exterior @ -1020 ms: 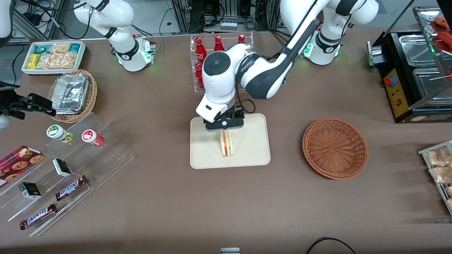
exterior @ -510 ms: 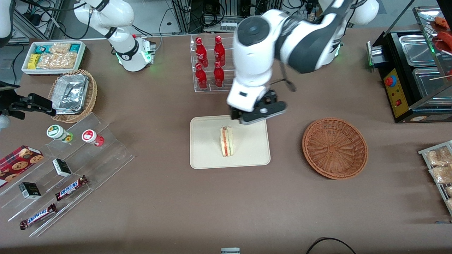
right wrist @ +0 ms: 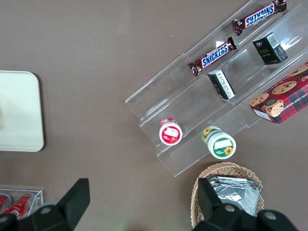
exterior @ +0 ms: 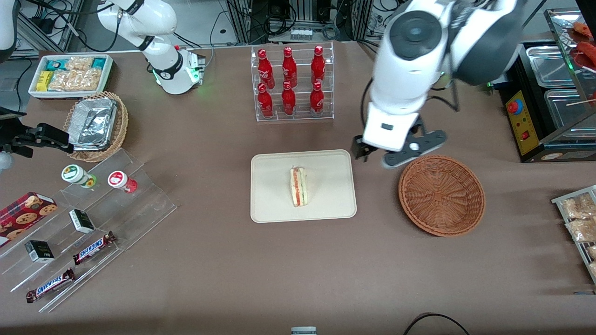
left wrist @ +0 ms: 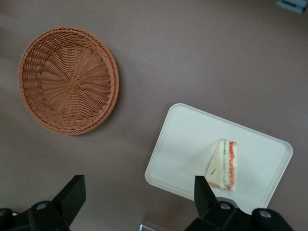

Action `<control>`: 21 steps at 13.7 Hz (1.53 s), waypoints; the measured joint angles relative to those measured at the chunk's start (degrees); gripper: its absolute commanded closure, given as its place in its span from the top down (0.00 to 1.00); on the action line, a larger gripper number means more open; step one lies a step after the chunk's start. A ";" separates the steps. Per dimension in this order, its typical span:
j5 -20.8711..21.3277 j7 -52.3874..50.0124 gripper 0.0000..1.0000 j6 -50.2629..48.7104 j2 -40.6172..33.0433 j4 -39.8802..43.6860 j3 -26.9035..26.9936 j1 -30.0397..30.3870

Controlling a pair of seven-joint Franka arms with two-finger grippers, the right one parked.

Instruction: Place sandwich from basket to tray

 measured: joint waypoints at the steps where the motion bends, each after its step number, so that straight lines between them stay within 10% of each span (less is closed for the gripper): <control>1: -0.33 2.45 0.99 -1.36 -1.08 -0.26 0.03 1.48; 21: -3.45 46.97 1.00 -8.45 -14.24 -11.20 0.31 26.19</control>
